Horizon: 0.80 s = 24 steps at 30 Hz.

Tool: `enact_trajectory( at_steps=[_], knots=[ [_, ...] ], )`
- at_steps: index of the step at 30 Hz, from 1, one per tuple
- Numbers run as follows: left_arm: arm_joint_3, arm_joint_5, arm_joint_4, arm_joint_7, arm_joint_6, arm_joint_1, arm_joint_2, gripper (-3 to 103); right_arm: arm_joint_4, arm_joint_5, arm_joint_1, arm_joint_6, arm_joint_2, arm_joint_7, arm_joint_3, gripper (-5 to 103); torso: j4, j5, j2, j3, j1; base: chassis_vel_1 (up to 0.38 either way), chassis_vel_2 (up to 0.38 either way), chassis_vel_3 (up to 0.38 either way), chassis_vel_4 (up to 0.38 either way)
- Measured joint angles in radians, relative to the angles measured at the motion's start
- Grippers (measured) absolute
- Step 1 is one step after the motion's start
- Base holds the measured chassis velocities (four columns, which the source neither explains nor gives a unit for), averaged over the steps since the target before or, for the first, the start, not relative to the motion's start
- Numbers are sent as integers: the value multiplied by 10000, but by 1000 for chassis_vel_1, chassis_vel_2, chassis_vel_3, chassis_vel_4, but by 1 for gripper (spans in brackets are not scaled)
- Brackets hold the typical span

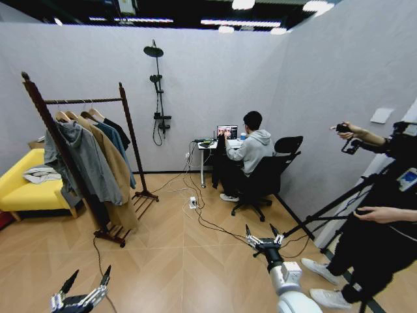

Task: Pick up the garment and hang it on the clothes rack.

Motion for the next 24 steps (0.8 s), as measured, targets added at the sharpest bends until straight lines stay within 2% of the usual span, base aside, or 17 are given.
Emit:
enact_trajectory(
  at_steps=[24],
  knots=[
    [0,0,0,0,0,0,0,100,55,47,-76,103,1,1,50,100,0,0,1,0,0,-7,-5,-6,-6]
  ],
)
